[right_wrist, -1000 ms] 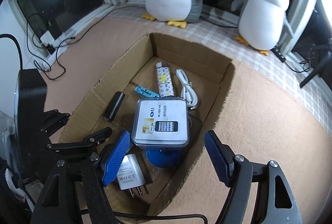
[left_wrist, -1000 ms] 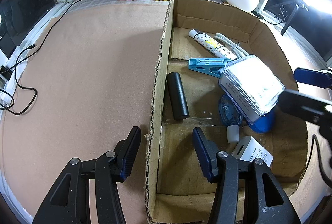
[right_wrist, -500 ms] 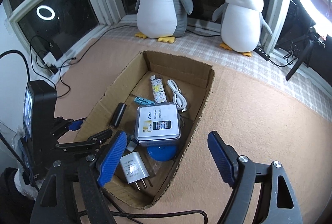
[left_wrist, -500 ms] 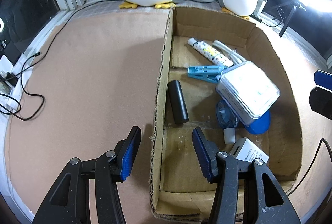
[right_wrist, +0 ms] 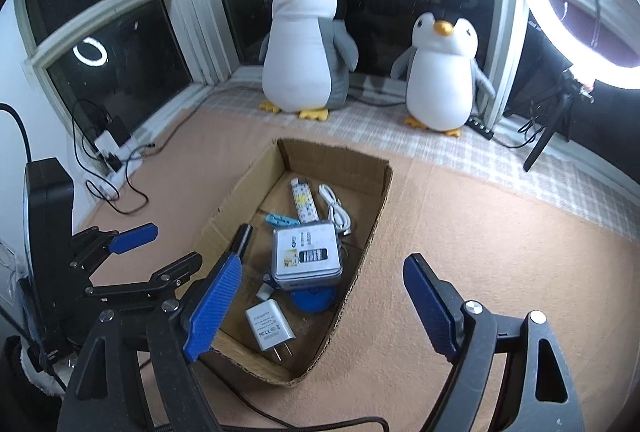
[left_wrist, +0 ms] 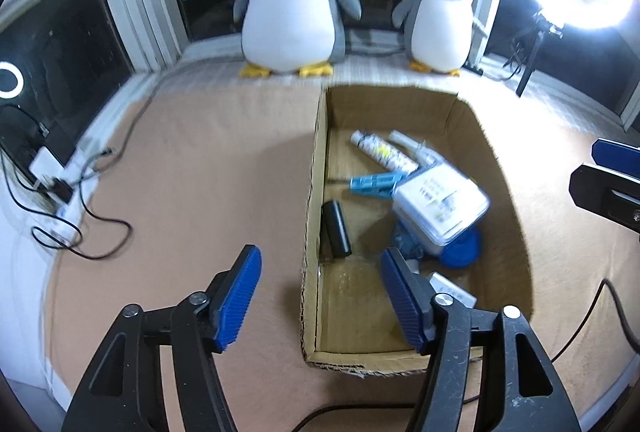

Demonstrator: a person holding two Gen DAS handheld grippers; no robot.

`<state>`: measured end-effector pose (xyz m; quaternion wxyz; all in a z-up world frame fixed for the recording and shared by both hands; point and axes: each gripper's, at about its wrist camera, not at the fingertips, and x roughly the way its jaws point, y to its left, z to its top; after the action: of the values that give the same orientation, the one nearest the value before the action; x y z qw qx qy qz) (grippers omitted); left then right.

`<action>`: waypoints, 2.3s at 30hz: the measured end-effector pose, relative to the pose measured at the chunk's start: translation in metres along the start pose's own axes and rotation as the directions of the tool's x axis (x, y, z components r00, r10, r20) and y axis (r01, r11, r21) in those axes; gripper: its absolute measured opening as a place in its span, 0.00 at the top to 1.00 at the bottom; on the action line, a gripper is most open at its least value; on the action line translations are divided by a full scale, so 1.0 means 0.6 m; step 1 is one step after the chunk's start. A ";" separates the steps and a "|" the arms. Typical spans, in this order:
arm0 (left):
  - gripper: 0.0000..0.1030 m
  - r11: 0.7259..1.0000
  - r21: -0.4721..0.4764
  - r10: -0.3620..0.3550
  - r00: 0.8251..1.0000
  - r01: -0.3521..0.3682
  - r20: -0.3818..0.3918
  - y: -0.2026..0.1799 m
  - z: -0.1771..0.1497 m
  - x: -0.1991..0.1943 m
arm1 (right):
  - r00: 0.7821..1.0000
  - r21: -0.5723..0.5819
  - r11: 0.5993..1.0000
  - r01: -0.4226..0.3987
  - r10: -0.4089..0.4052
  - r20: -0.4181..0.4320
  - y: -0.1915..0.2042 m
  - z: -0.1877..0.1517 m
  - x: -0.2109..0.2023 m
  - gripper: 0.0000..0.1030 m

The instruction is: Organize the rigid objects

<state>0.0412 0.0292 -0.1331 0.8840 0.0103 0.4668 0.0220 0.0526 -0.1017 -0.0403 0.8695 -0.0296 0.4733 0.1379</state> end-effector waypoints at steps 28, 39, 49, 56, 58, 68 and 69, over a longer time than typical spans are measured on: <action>0.22 1.000 0.004 0.023 0.981 -0.024 0.194 -0.023 0.005 -0.187 | 0.973 0.145 0.985 0.089 -0.118 0.200 -0.017 -0.047 -0.120 0.11; 0.19 1.000 0.002 0.012 0.980 -0.013 0.196 -0.024 0.004 -0.194 | 0.972 0.140 0.984 0.107 -0.133 0.192 -0.015 -0.048 -0.119 0.10; 0.19 1.000 0.002 0.004 0.982 -0.004 0.191 -0.025 0.006 -0.191 | 0.973 0.143 0.983 0.111 -0.137 0.187 -0.018 -0.049 -0.115 0.10; 0.19 1.000 0.003 0.003 0.982 -0.004 0.191 -0.026 0.006 -0.190 | 0.973 0.145 0.983 0.112 -0.138 0.184 -0.019 -0.050 -0.114 0.10; 0.19 1.000 0.004 0.003 0.982 -0.003 0.191 -0.026 0.006 -0.190 | 0.973 0.145 0.983 0.112 -0.138 0.184 -0.019 -0.049 -0.114 0.10; 0.19 1.000 0.009 -0.002 0.982 0.001 0.189 -0.032 0.007 -0.189 | 0.974 0.148 0.983 0.111 -0.138 0.181 -0.026 -0.052 -0.114 0.10; 0.19 1.000 0.009 -0.002 0.982 0.001 0.189 -0.032 0.007 -0.189 | 0.974 0.150 0.982 0.112 -0.138 0.180 -0.027 -0.052 -0.113 0.10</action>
<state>-0.0186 0.0042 -0.0383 0.9243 0.0159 0.3809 0.0182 -0.0036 -0.1371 -0.0025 0.9175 0.0146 0.3941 0.0516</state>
